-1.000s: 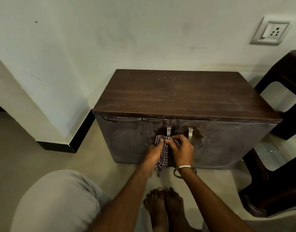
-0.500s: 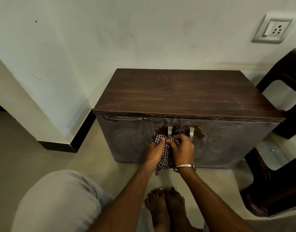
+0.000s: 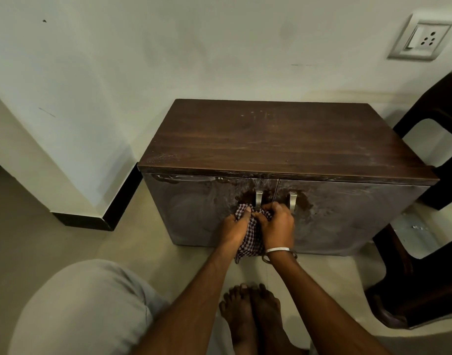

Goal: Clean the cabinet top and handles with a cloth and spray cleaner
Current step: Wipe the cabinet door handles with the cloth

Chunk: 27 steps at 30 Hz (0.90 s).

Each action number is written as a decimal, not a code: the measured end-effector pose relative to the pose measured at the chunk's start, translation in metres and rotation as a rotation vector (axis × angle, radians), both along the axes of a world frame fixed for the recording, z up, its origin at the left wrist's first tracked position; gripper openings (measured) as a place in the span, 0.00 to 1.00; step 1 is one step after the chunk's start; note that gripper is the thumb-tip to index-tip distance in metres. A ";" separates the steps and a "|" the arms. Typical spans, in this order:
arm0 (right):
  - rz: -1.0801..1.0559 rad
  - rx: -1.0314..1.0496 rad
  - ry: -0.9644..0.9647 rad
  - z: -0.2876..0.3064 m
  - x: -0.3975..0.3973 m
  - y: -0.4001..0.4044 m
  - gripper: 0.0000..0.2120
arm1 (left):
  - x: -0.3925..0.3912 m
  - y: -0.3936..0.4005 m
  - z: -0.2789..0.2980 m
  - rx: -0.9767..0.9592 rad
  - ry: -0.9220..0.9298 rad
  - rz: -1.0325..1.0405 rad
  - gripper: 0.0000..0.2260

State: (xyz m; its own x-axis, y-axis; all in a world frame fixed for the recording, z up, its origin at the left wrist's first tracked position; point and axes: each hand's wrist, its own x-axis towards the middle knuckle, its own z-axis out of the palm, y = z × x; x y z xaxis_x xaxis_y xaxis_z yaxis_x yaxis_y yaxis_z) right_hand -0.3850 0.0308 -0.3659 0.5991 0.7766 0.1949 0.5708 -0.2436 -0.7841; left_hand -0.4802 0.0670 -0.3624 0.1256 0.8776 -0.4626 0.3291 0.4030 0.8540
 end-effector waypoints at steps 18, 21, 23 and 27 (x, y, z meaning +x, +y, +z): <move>-0.066 -0.089 0.020 -0.008 -0.004 0.006 0.06 | -0.001 0.006 -0.012 0.080 0.163 -0.046 0.23; -0.083 -0.102 0.036 -0.008 -0.004 0.006 0.07 | -0.001 0.008 -0.011 0.102 0.194 -0.061 0.24; -0.079 -0.095 0.033 -0.007 -0.003 0.005 0.07 | -0.001 0.008 -0.012 0.117 0.206 -0.073 0.24; -0.083 -0.104 0.041 -0.004 -0.003 0.005 0.07 | -0.001 0.008 -0.013 0.118 0.183 -0.074 0.22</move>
State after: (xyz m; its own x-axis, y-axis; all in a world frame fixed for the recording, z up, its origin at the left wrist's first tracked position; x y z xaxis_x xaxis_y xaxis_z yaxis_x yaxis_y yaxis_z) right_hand -0.3878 0.0358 -0.3697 0.6677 0.7390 0.0900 0.5132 -0.3693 -0.7747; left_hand -0.4813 0.0751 -0.3751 0.1154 0.9184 -0.3784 0.5079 0.2728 0.8171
